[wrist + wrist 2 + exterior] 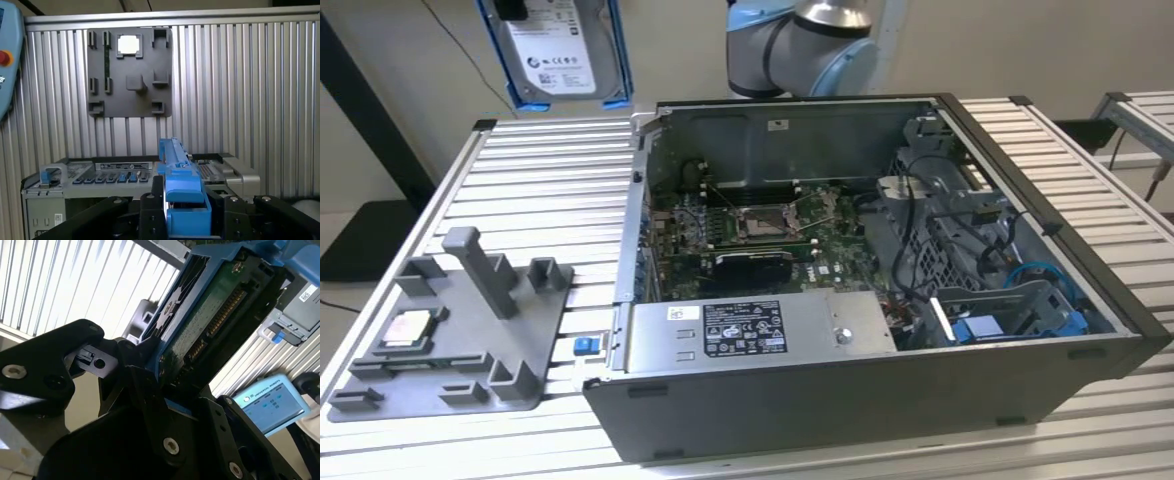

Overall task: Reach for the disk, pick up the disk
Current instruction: 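Pick up the disk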

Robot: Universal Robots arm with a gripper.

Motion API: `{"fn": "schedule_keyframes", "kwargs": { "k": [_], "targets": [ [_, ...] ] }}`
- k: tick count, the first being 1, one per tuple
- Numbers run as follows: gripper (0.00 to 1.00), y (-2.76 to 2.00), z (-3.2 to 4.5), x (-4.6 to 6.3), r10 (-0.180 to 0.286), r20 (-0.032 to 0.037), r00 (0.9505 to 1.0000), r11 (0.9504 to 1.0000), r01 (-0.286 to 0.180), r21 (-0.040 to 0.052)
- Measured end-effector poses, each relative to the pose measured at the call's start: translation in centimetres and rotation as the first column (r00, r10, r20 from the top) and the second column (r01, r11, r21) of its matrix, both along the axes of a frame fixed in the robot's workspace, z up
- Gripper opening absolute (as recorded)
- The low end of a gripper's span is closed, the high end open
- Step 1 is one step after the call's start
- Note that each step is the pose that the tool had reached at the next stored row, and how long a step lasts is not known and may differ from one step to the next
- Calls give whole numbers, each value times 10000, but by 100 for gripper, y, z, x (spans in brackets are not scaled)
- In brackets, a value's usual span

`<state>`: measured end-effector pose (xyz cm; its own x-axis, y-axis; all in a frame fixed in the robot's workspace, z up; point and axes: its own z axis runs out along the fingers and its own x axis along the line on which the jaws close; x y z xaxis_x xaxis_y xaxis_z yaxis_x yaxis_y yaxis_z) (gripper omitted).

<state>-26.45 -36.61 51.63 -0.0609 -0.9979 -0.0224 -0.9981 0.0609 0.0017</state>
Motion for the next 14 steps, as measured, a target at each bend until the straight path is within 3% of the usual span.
{"fn": "schedule_keyframes", "kwargs": {
  "k": [14],
  "targets": [
    [0,0,0,438,0,-1,10000,10000,0,0]
  ]
}}
